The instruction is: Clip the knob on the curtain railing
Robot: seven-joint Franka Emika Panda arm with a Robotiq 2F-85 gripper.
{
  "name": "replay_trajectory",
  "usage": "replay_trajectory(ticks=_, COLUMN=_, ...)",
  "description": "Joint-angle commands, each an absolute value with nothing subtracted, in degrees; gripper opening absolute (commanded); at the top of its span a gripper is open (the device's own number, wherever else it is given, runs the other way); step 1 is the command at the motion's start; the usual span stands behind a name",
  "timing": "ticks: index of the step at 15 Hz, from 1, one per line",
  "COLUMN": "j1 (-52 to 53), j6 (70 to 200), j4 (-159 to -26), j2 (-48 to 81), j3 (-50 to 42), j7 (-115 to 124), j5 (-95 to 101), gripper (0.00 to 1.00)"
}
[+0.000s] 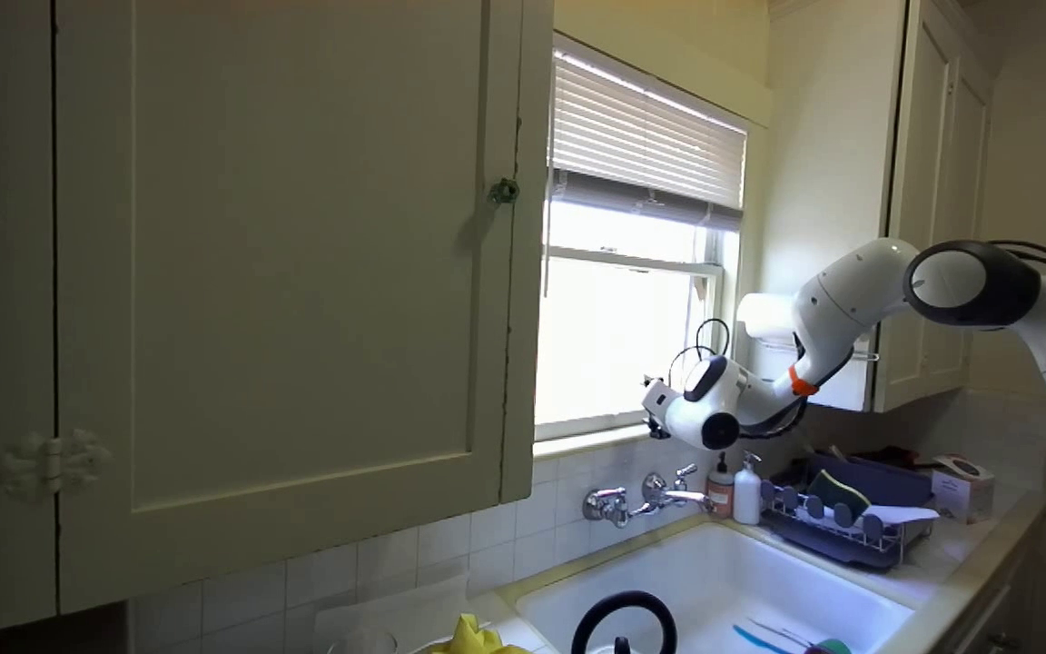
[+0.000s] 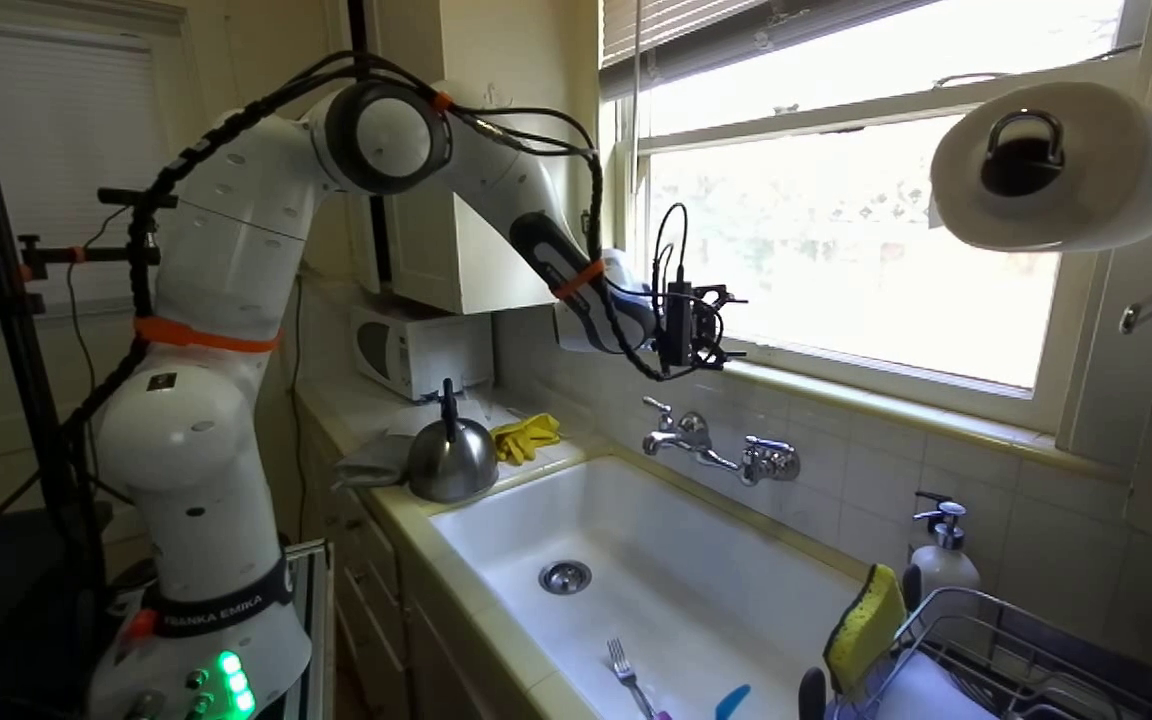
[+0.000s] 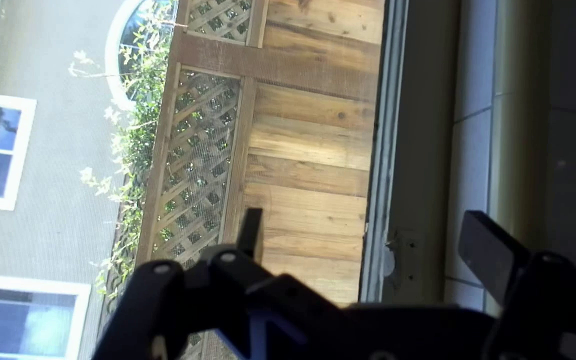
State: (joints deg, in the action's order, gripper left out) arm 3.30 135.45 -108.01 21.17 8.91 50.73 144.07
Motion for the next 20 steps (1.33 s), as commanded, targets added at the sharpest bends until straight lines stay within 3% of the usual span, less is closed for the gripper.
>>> replay_trajectory(ticks=1, j1=3.41, j6=136.8, j4=-105.37, j2=23.57, j3=8.86, j7=49.54, j5=143.82, gripper=1.0)
replay_trajectory(ticks=5, j1=4.51, j6=134.88, j4=-104.91, j2=23.43, j3=9.79, j7=49.29, j5=143.75, gripper=1.0)
replay_trajectory(ticks=13, j1=29.58, j6=148.0, j4=-93.36, j2=23.74, j3=-8.89, j7=56.02, j5=143.67, gripper=1.0)
replay_trajectory(ticks=20, j1=35.04, j6=153.52, j4=-95.31, j2=22.45, j3=-13.3, j7=55.52, j5=143.67, gripper=1.0)
